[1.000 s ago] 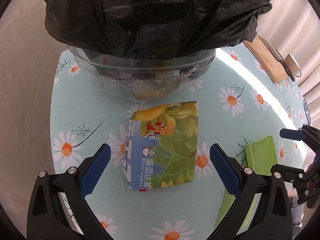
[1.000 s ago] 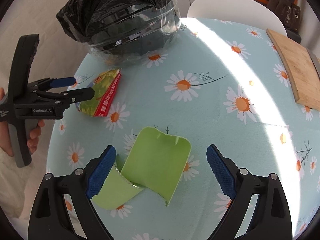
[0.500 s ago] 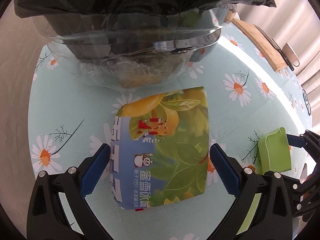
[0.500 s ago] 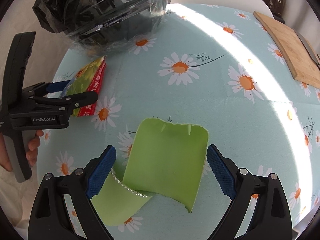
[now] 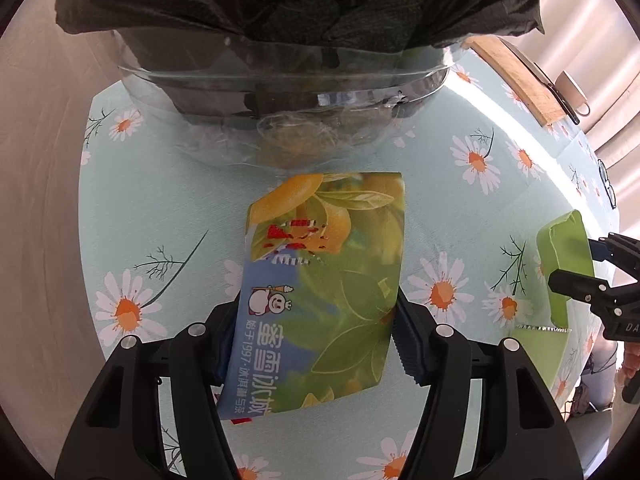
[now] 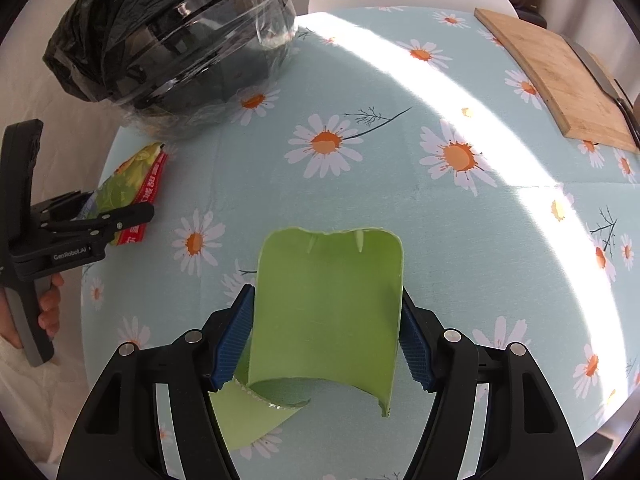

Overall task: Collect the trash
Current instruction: 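Carry the drink packet in the left and green piece in the right over the bin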

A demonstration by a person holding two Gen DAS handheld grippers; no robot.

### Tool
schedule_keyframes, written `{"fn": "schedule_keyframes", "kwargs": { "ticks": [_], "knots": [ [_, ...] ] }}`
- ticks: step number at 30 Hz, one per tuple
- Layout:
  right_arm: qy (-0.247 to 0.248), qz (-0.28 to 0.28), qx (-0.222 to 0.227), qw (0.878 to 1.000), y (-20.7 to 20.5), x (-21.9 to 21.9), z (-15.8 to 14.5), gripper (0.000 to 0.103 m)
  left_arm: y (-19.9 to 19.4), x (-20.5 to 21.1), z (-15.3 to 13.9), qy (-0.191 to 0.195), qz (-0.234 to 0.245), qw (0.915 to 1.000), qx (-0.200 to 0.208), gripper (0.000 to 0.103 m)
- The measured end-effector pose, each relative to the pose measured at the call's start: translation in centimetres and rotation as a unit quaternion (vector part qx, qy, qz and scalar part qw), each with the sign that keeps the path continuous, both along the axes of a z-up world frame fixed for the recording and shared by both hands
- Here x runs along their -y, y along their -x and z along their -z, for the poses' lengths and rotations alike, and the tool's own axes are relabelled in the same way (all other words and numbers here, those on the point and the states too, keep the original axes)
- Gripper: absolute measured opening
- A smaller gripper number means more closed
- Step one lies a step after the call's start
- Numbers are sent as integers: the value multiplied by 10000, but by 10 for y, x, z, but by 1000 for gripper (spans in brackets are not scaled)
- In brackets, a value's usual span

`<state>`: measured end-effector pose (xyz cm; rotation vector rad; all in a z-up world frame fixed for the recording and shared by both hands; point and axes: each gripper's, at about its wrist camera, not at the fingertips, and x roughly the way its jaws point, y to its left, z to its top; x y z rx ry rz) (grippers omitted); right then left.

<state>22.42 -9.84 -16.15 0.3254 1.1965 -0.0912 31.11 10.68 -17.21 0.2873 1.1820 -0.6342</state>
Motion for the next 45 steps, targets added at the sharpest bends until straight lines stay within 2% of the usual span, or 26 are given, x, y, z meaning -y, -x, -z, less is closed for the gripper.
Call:
{"fn": "schedule_keyframes", "kwargs": {
  "ticks": [9,11,17,23,26,34,39,45],
  "knots": [
    [75,137,379,9992,-2,19,-35,63,3,-40,-30,46,-262,9996,109,63],
    [136,117,501,9986,-5,23,-44,63,2,-49,-41,185,-327,9993,63,63],
    [241,42,795,9965,-17,29,-70,63,3,-64,-74,56,-450,9981,412,63],
    [234,-32,1038,9943,-23,32,-89,63,3,-74,-105,92,-570,9959,697,63],
    [251,-61,1127,9933,-25,33,-99,63,3,-76,-117,171,-489,9958,754,63],
    [440,-249,1456,9881,-31,32,-133,63,0,-67,-141,-46,-358,9932,1103,63],
    [750,-433,1741,9809,-42,26,-164,63,-4,-59,-160,34,-150,9929,1176,63],
    [788,-734,2005,9738,-65,17,-192,63,-19,-44,-182,184,-12,9911,1320,63]
  ]
}}
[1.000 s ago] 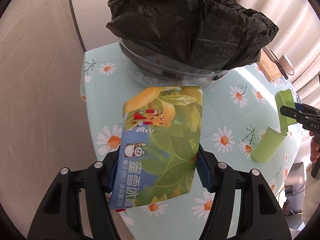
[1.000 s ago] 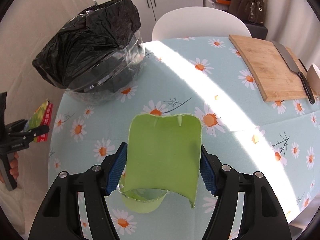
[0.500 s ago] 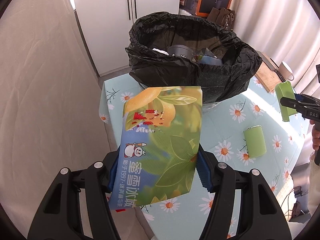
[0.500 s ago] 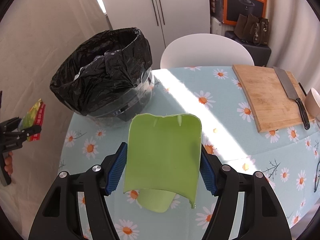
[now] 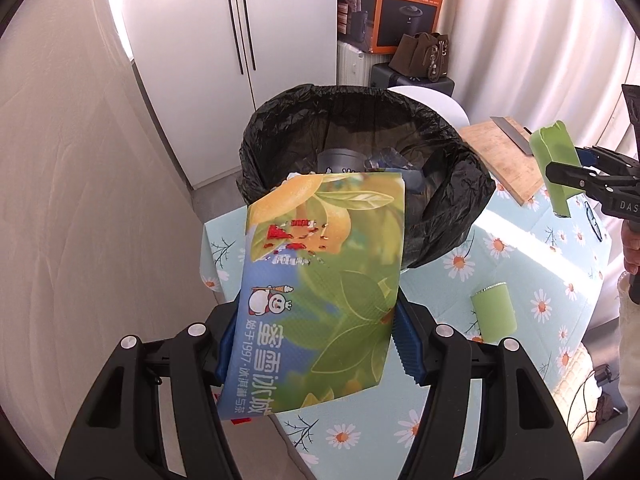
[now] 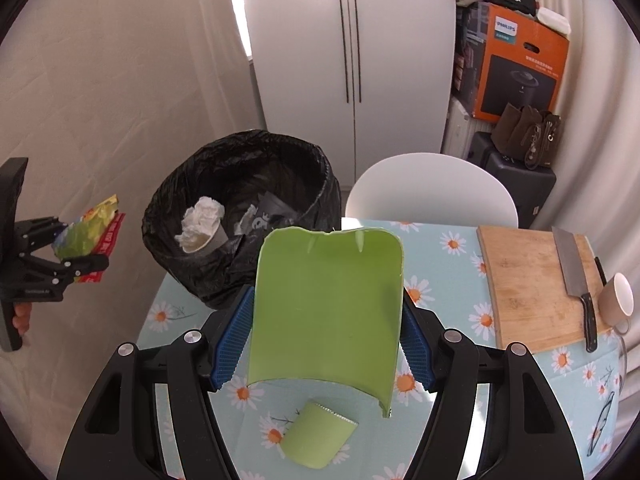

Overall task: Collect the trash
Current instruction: 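Carry the drink packet in the left and green piece in the right over the bin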

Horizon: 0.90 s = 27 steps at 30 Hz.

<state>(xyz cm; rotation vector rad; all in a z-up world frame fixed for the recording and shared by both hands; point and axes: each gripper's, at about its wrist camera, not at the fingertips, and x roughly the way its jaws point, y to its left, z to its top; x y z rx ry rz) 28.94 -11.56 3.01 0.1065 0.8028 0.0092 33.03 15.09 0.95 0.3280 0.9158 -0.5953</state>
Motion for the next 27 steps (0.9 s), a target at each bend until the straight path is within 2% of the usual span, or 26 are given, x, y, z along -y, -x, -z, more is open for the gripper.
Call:
{"fn": "schedule_keyframes", "kwargs": {
  "ticks": [9,14,27],
  "knots": [
    [71,-367,159,9992,-36,-19,-24,63,-22,23,-21,257,214,9994,-9,63],
    [48,-621,265,9977,-51,-29,-32,63,-33,36,-22,183,213,9996,-1,63],
    [-43,-1527,263,9879,-95,-33,-30,63,-51,60,-17,-6,-256,9994,-244,63]
  ]
}}
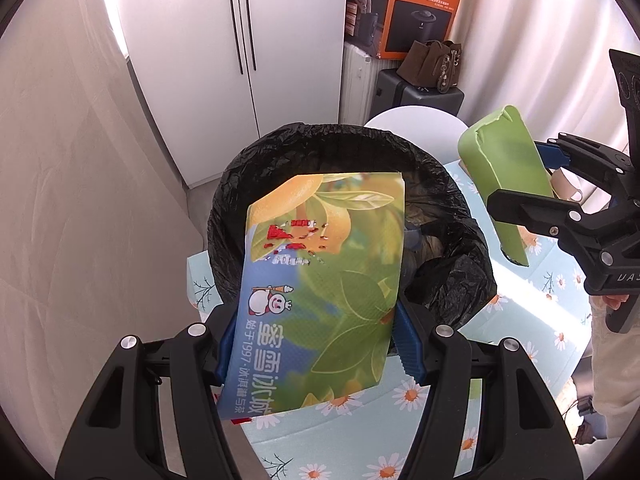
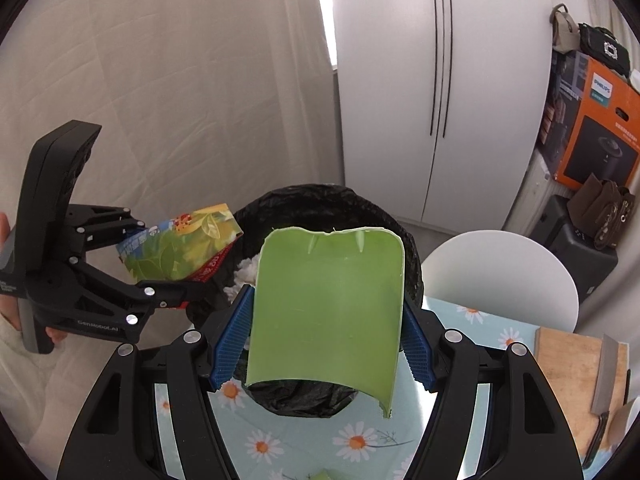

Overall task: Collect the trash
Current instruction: 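Carry the drink packet in the left and green piece in the right over the bin, then open both grippers to drop the drink packet and green piece into the bin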

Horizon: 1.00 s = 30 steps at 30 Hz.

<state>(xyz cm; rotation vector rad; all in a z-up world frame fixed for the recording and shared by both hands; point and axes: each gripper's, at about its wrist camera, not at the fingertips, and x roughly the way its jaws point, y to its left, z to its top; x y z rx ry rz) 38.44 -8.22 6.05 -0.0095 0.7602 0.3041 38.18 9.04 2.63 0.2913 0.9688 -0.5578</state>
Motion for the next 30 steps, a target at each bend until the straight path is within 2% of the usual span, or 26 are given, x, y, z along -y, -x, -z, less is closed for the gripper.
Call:
{"fn": "schedule_keyframes", "kwargs": {
  "ticks": [11,19,21,22,23,24,26,30],
  "knots": [
    [-21,-563,-98,9984,-23,3,9,63,-12,8,17,-70,-380,9988,-300,63],
    [6,-792,-180,9967,-39,2,17,63,-17,15,16,-109,-558,9980,-279,64],
    [-25,-835,-191,9963,-40,3,18,64,-16,12,14,-90,-646,9977,-195,71],
    [-42,-858,-194,9961,-40,4,18,66,-15,11,12,-75,-704,9974,-107,80],
    [-45,-867,-190,9960,-41,5,18,69,-15,11,12,-81,-785,9969,-9,87],
    [-22,-854,-144,9962,-42,5,18,79,-14,8,11,-117,-892,9959,63,91],
    [75,-676,37,9977,-41,7,15,86,-13,3,10,-170,-1086,9939,127,94],
    [-113,-563,33,9983,-43,20,15,86,-4,-10,10,-84,-1321,9912,98,96]
  ]
}}
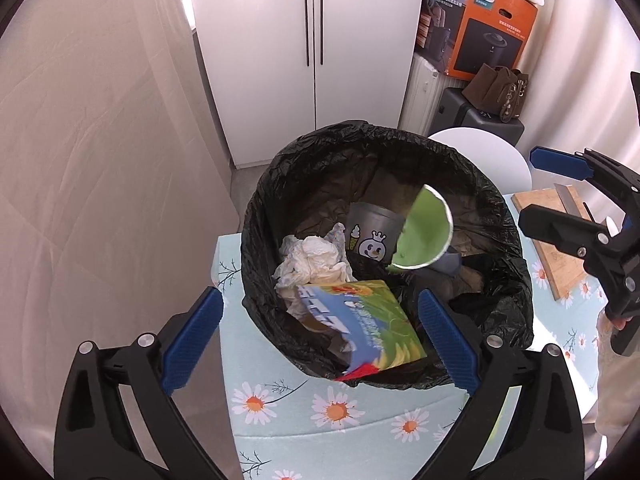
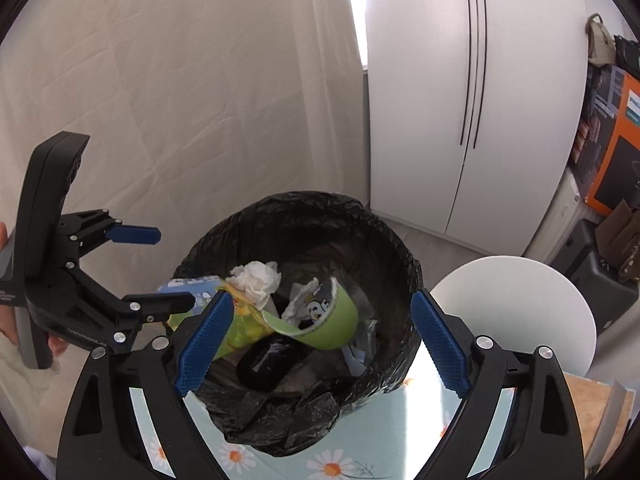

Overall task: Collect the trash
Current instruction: 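Open both grippers to drop the drink packet and green piece into the bin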

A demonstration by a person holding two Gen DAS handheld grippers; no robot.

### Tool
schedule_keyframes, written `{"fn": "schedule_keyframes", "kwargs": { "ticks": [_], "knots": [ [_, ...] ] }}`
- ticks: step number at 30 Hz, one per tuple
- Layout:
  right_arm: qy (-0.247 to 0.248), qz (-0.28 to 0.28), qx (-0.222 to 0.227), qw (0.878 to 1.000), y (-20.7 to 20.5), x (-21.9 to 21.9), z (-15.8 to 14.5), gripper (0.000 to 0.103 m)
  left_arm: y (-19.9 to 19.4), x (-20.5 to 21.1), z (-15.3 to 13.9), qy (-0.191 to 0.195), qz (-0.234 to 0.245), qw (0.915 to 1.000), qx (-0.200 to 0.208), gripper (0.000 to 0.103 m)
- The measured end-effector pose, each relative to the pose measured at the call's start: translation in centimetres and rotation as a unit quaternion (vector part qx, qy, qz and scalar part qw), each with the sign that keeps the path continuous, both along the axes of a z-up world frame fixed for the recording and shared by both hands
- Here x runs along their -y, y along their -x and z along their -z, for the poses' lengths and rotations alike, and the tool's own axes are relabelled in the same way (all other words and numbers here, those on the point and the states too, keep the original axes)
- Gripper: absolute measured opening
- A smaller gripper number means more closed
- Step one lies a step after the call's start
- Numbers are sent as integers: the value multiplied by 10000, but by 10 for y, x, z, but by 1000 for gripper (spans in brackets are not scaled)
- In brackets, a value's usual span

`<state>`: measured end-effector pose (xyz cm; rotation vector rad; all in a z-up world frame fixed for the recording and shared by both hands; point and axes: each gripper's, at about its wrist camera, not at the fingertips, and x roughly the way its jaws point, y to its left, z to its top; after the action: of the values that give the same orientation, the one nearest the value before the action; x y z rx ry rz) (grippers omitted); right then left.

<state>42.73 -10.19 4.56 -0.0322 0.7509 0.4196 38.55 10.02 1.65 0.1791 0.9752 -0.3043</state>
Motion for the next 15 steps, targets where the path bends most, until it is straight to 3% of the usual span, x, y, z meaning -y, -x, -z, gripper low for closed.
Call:
{"fn": "schedule_keyframes", "kwargs": {
  "ticks": [15],
  "knots": [
    [-6,161,-101,9998,32,17,11,86,45,-25,0,5,-337,9994,57,96]
  ]
}}
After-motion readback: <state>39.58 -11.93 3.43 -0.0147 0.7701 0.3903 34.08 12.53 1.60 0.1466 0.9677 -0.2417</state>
